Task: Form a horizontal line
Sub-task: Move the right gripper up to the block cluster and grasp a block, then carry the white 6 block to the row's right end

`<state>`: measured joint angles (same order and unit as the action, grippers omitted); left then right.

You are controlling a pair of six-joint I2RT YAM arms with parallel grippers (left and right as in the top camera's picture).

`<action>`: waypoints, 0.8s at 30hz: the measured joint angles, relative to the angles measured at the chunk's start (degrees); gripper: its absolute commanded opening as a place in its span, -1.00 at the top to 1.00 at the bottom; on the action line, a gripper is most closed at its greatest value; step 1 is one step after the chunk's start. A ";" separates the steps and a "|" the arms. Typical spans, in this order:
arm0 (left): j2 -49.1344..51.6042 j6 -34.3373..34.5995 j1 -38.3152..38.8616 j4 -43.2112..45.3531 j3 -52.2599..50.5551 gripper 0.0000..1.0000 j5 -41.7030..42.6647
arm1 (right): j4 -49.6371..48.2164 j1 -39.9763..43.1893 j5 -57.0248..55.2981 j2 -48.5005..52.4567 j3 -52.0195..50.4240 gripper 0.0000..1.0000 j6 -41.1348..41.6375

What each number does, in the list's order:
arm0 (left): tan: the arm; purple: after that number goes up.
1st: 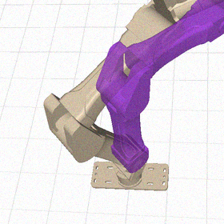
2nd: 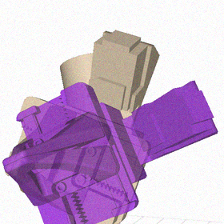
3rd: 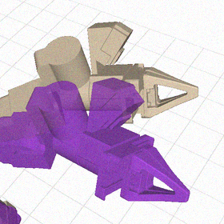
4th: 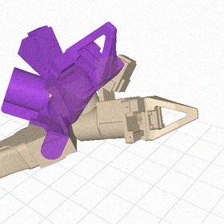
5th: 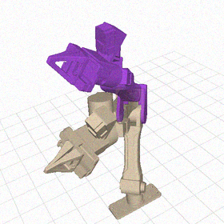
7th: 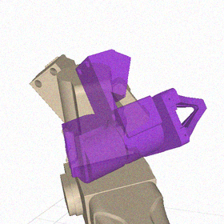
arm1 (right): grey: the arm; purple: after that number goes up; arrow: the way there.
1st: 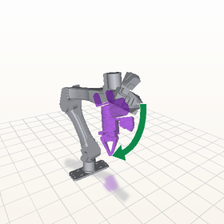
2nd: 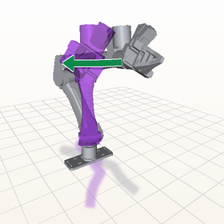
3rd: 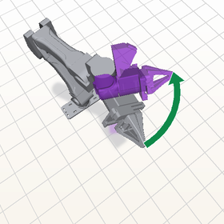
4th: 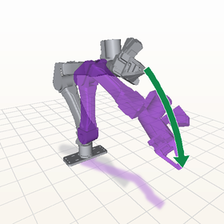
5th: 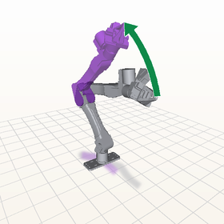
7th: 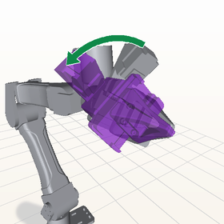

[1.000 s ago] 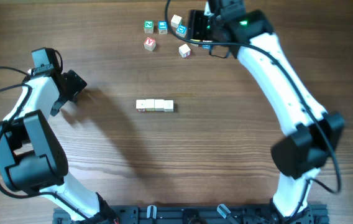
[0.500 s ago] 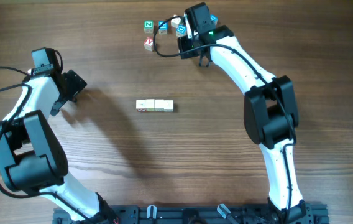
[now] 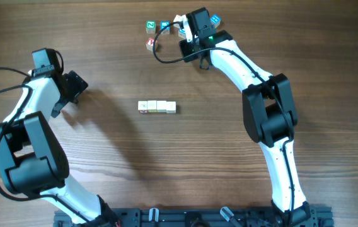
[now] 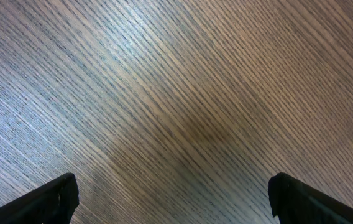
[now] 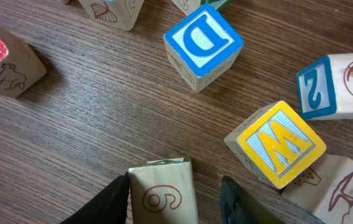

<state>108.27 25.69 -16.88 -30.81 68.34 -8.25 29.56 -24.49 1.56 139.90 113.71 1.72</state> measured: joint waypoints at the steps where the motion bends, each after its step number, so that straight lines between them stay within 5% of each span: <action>1: 0.00 0.00 0.00 0.00 0.00 -1.00 0.00 | 0.07 0.00 0.24 0.00 0.00 0.36 -0.09; 16: 0.00 0.00 0.00 -0.02 0.00 -1.00 0.00 | 4.37 -0.09 -0.79 -2.60 0.04 0.56 -0.09; 24: 0.00 0.00 0.00 -0.04 0.00 -1.00 0.00 | 28.02 -0.11 -0.96 -21.59 0.55 0.57 7.69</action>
<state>108.27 25.69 -16.88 -30.85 68.34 -8.25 57.58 -24.60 0.60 118.30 114.26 9.41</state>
